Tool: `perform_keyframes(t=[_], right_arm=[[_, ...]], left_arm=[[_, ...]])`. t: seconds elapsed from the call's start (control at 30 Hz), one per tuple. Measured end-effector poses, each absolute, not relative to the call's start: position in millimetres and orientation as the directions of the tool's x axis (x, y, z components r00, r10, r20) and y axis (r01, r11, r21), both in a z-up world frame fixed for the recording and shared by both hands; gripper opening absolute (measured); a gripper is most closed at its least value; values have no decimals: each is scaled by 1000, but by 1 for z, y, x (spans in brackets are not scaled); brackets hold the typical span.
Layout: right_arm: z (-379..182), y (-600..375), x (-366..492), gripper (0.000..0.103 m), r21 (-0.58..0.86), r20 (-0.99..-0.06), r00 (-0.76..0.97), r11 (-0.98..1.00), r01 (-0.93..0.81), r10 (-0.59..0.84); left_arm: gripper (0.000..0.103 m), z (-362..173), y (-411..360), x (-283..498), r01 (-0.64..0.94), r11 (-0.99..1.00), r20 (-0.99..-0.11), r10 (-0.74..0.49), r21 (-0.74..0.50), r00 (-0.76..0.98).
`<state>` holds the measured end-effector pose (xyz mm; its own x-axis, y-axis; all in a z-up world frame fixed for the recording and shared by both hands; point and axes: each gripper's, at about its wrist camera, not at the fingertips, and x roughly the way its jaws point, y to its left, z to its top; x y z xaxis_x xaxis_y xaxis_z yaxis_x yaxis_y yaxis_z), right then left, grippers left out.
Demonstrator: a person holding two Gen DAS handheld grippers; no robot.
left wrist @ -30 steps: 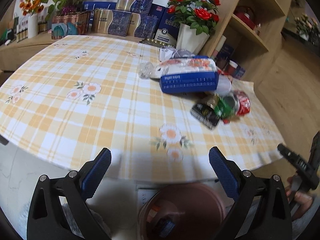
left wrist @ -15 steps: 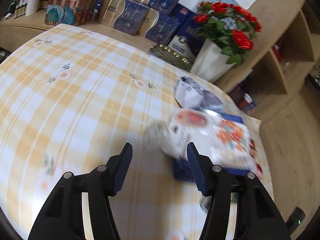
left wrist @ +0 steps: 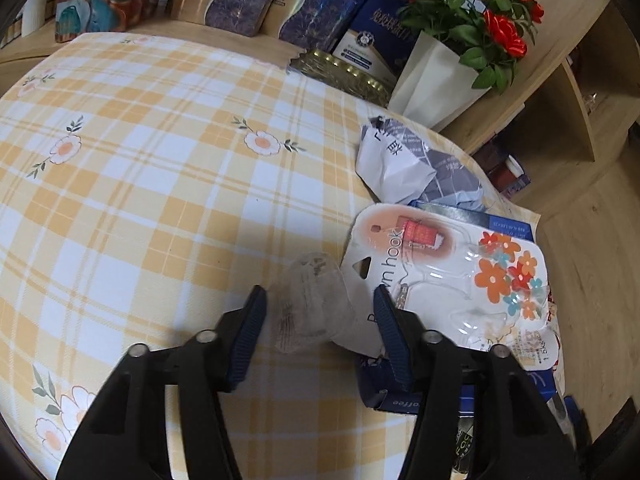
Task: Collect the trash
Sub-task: 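Grasp the clear plastic wrapper with the left tool while the right tool grasps the crumpled snack bags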
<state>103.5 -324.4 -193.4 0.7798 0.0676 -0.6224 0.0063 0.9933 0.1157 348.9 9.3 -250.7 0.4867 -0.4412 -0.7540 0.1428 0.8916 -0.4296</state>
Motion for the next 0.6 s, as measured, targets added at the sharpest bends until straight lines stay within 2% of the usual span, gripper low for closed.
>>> perform_keyframes(t=[0.07, 0.17, 0.33, 0.5, 0.57, 0.6], right_arm=[[-184, -328, 107, 97, 126, -606, 792, 992, -3, 80], [-168, -338, 122, 97, 179, -590, 796, 983, -34, 135], [-144, -342, 179, 97, 162, -648, 737, 980, -112, 192], [-144, -328, 263, 97, 137, -764, 598, 967, -215, 241], [-153, -326, 292, 94, 156, -815, 523, 965, -212, 247], [-157, -325, 302, 84, 164, -833, 495, 965, -206, 247]], left_arm=[[31, -249, 9, 347, 157, 897, -758, -435, -414, 486], [23, -242, 10, 341, 179, 912, -768, -408, -369, 494], [21, -225, 24, 325, 190, 909, -735, -413, -372, 538], [20, -212, 41, 309, 160, 892, -703, -433, -422, 564], [20, -207, 45, 297, 165, 890, -691, -437, -425, 576], [20, -205, 48, 291, 170, 888, -687, -440, -426, 579]])
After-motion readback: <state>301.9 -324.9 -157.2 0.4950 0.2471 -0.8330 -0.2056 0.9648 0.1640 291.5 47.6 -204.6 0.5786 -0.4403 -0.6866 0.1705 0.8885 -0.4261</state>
